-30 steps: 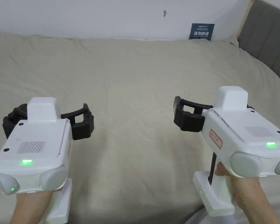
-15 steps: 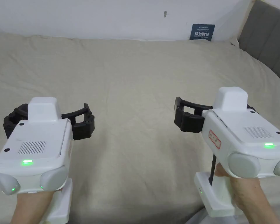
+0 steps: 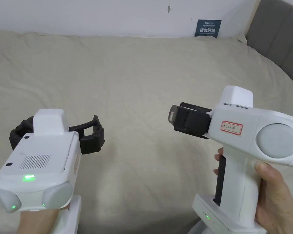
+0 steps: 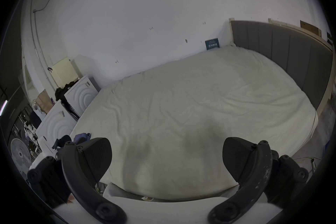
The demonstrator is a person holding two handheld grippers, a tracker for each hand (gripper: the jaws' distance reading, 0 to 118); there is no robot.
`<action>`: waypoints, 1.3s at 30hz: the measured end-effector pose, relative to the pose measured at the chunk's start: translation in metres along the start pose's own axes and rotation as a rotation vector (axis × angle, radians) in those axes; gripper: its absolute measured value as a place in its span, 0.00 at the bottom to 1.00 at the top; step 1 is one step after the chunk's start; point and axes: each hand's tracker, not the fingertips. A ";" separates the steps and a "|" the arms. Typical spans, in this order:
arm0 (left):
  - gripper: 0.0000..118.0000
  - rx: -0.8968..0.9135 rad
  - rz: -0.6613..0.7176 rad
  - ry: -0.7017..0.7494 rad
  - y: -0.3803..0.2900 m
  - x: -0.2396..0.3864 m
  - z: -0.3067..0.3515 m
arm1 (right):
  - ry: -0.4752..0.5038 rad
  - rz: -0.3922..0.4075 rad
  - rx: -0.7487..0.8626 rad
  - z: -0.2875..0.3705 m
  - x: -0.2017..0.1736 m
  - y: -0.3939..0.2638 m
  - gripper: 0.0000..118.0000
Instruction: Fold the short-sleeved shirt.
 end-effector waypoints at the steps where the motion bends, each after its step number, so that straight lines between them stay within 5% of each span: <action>1: 1.00 -0.006 -0.004 -0.001 -0.001 0.001 0.000 | -0.009 0.004 0.010 0.004 -0.005 0.001 1.00; 8: 1.00 -0.030 0.001 -0.005 -0.008 0.002 -0.002 | -0.164 0.177 0.012 0.015 -0.026 -0.005 1.00; 16: 1.00 -0.071 0.008 0.003 -0.015 -0.002 -0.010 | -0.136 0.099 -0.023 -0.004 -0.020 -0.008 1.00; 20: 1.00 -0.141 0.037 0.018 -0.029 -0.005 -0.020 | -0.152 0.273 -0.145 -0.031 -0.022 -0.038 1.00; 23: 1.00 -0.216 0.047 0.027 -0.045 -0.007 -0.031 | -0.161 0.311 -0.269 -0.070 -0.010 -0.074 1.00; 28: 1.00 -0.374 0.061 0.032 -0.070 -0.012 -0.063 | -0.260 0.266 -0.436 -0.068 -0.003 -0.078 1.00; 29: 1.00 -0.408 0.058 0.029 -0.073 -0.014 -0.077 | -0.285 0.261 -0.418 -0.117 0.009 -0.094 1.00; 32: 1.00 -0.475 0.084 0.050 -0.078 -0.020 -0.127 | -0.334 0.282 -0.303 -0.123 0.009 -0.073 1.00; 33: 1.00 -0.493 0.106 0.044 -0.077 -0.021 -0.145 | -0.349 0.290 -0.277 -0.188 0.019 -0.067 1.00; 39: 1.00 -0.496 0.171 0.115 -0.070 -0.018 -0.252 | -0.381 0.172 -0.262 -0.300 0.048 -0.021 1.00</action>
